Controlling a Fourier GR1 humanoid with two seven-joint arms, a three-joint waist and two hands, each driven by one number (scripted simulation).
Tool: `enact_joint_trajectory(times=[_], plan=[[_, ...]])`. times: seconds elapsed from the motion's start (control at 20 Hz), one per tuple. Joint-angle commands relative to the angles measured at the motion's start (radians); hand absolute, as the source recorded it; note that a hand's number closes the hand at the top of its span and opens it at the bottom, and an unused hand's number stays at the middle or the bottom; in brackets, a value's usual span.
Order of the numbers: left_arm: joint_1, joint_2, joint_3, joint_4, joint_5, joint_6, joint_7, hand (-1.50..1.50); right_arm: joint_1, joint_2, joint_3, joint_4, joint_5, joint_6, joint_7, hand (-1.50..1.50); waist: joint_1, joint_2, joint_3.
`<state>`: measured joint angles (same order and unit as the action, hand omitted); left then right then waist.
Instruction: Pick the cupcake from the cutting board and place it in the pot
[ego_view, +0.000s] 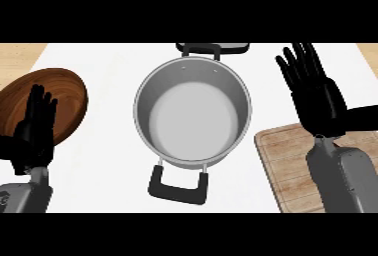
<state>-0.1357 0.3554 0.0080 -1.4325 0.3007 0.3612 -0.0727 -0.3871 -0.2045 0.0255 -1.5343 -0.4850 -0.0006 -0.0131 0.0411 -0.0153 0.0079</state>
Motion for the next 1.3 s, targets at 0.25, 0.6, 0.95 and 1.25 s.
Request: enact_joint_trajectory(times=[0.25,0.6,0.95,1.25], plan=[[0.101,0.209,-0.080,0.080,-0.203,-0.023,0.134,0.00,0.096,-0.269,0.127,0.020,0.199,0.227,0.045,1.50,-0.054,0.022,-0.006],[0.109,0.178,-0.119,0.040,-0.167,-0.024,0.335,0.00,0.331,-0.266,0.019,-0.074,0.583,-0.208,-0.309,-1.50,-0.083,0.011,-0.005],[0.091,0.190,-0.120,0.010,-0.177,-0.063,0.397,0.00,0.503,-0.453,0.004,-0.318,0.692,-0.129,-0.126,-1.50,-0.068,0.009,-0.010],[0.062,0.186,-0.118,-0.006,-0.188,-0.057,0.447,0.00,0.515,-0.644,-0.049,-0.488,0.755,0.014,0.211,-1.50,-0.060,0.009,-0.011]])
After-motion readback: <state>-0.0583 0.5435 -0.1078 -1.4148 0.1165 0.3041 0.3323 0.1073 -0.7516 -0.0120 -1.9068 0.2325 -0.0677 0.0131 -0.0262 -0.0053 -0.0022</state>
